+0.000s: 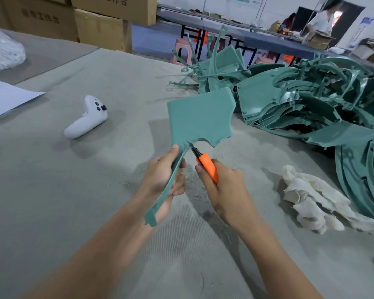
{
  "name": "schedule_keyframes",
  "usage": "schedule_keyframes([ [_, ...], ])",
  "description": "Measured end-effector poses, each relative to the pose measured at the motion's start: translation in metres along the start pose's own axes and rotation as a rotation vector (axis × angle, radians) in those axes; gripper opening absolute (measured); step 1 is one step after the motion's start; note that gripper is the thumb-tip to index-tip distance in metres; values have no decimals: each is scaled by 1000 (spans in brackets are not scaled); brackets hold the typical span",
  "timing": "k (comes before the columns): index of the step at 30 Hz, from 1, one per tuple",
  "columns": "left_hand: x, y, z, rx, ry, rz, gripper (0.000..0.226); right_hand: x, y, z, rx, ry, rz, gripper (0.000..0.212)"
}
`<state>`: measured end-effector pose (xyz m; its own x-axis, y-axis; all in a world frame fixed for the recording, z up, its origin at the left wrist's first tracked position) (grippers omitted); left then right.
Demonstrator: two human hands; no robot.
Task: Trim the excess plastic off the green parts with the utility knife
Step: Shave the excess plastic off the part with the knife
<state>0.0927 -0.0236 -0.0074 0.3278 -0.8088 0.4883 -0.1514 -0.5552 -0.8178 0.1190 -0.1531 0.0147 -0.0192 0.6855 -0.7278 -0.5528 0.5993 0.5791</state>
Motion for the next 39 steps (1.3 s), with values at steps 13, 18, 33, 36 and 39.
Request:
schedule_keyframes([
  [13, 4, -6, -5, 52, -1, 93, 45, -5, -1, 1, -15, -26, 6, 36],
  [18, 4, -10, -8, 90, -16, 134, 45, -10, -2, 1, -40, -19, 55, 38],
  [33, 5, -7, -6, 65, 11, 107, 45, -9, 4, -2, -34, -34, 183, 45],
  [36, 5, -3, -6, 14, 48, 35, 47, -6, 5, -1, -27, -27, 135, 39],
  [39, 6, 0, -6, -50, 92, -57, 48, -3, 9, -4, -76, -4, 109, 34],
])
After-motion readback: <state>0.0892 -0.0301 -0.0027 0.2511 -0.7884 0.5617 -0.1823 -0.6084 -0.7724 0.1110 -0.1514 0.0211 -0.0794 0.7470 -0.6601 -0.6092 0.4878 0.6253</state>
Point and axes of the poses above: each hand's wrist, its own z-axis towards the middle knuckle, its own x-axis out of the palm, y = z × x, the point moved 6 cm from there along z, towards the middle knuckle, and after that the axes turned 3 degrees about -x, right-handed, at the moved point
